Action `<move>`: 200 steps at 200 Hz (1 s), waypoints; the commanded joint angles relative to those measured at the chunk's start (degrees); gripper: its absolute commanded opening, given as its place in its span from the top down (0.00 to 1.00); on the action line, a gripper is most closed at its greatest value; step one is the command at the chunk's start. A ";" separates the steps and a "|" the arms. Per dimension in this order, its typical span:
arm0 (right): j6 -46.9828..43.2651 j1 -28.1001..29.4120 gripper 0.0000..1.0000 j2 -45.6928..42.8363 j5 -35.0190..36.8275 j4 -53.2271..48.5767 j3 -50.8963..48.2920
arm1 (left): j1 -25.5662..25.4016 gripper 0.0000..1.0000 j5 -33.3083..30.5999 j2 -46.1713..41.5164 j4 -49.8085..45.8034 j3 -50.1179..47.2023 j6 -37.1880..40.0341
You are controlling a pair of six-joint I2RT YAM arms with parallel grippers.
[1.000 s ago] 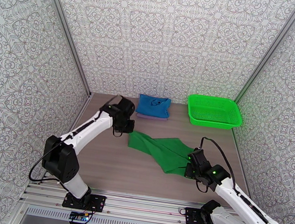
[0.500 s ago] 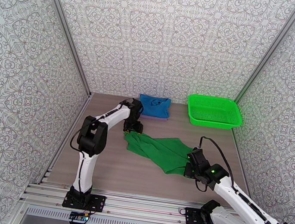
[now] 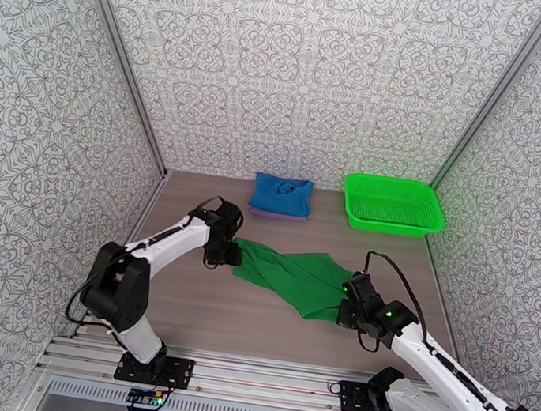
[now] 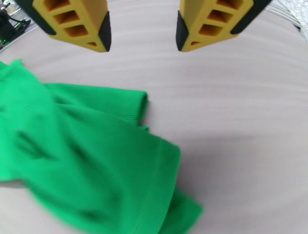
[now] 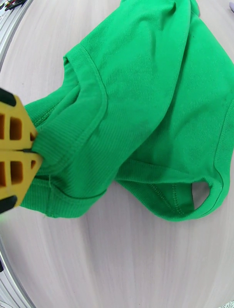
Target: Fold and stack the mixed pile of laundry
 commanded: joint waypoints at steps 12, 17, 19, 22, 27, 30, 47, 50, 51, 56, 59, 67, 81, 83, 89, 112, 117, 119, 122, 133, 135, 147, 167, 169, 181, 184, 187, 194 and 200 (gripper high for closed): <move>-0.86 -0.49 1.00 -0.28 -1.20 0.63 -0.93 | 1.09 0.51 -0.90 4.24 11.39 0.19 1.97; -0.79 -0.49 1.00 -0.33 -1.20 0.60 -0.93 | 1.32 0.51 -1.41 4.63 12.19 0.37 2.14; -0.78 -0.49 1.00 -0.32 -1.20 0.60 -0.93 | 1.42 0.51 -1.52 4.76 12.49 0.46 2.21; -0.81 -0.49 1.00 -0.35 -1.28 0.62 -0.94 | 1.54 0.51 -1.80 4.85 13.02 0.56 2.35; -0.69 -0.49 1.00 -0.37 -1.23 0.55 -0.93 | 1.80 0.51 -2.16 5.08 13.84 0.67 2.64; -0.68 -0.49 1.00 -0.38 -1.24 0.61 -1.01 | 1.89 0.51 -2.31 5.23 14.37 0.76 2.86; -0.51 -0.49 1.00 -0.44 -1.12 0.49 -1.02 | 2.64 0.51 -2.19 6.01 16.81 1.17 3.80; -0.51 -0.49 1.00 -0.39 -1.12 0.55 -1.02 | 2.82 0.51 -1.84 6.26 17.17 1.29 3.97; -0.55 -0.49 1.00 -0.38 -1.12 0.55 -1.02 | 2.90 0.50 -1.79 6.35 17.27 1.34 3.98; -0.51 -0.49 1.00 -0.36 -1.12 0.46 -1.03 | 3.10 0.51 -1.33 6.73 17.80 1.56 4.33; -0.55 -0.49 1.00 -0.34 -1.12 0.45 -1.02 | 3.21 0.51 -0.92 7.10 18.12 1.76 4.49; -0.52 -0.49 1.00 -0.24 -1.12 0.46 -1.02 | 3.49 0.50 -0.23 7.84 18.94 2.20 4.93; -0.47 -0.49 1.00 -0.12 -1.18 0.40 -0.93 | 3.48 0.51 0.56 8.90 19.49 3.28 5.71; -0.43 -0.49 1.00 -0.12 -1.20 0.37 -0.93 | 3.50 0.51 0.66 8.99 19.59 3.43 5.78; -0.42 -0.49 1.00 -0.11 -1.20 0.41 -0.93 | 3.37 0.51 1.08 9.15 19.68 3.94 6.00; -0.35 -0.49 1.00 -0.03 -1.11 0.39 -1.01 | 2.48 0.51 1.95 8.89 20.02 5.35 6.39; -0.36 -0.49 1.00 0.06 -1.12 0.36 -1.02 | 2.22 0.51 1.95 8.98 19.99 5.79 6.53; -0.34 -0.49 1.00 0.02 -1.12 0.36 -1.02 | 2.13 0.51 2.02 9.06 19.89 5.91 6.63; -0.36 -0.49 1.00 0.06 -1.12 0.38 -0.98 | 2.03 0.51 2.14 9.11 19.76 6.17 6.64; -0.33 -0.49 1.00 0.13 -1.16 0.38 -1.02 | 1.70 0.51 2.59 9.75 19.37 7.07 6.75; -0.40 -0.49 1.00 0.17 -1.19 0.41 -1.02 | 1.67 0.51 2.68 9.91 19.27 7.21 6.79; -0.40 -0.49 1.00 0.11 -1.29 0.42 -1.06 | 1.40 0.51 3.26 10.85 19.28 7.64 6.66; -0.25 -0.49 1.00 -0.34 -1.45 0.37 -1.06 | 1.00 0.51 3.62 12.17 19.53 7.32 6.39; -0.31 -0.49 1.00 -0.35 -1.46 0.37 -1.10 | 0.96 0.51 3.62 12.27 19.53 7.23 6.37; -0.26 -0.49 1.00 -0.62 -1.56 0.39 -1.16 | 0.78 0.51 3.62 12.56 19.80 6.59 6.28; -0.25 -0.49 1.00 -0.66 -1.56 0.41 -1.15 | 0.78 0.51 3.62 12.59 19.90 6.51 6.21; -0.24 -0.49 1.00 -0.64 -1.56 0.45 -1.20 | 0.79 0.51 3.64 12.65 20.03 6.25 6.20; -0.25 -0.49 1.00 -0.70 -1.58 0.41 -1.20 | 0.70 0.51 3.77 12.65 20.29 5.78 6.14; -0.25 -0.49 1.00 -0.72 -1.64 0.41 -1.11 | 0.73 0.51 3.71 12.64 20.48 5.39 6.13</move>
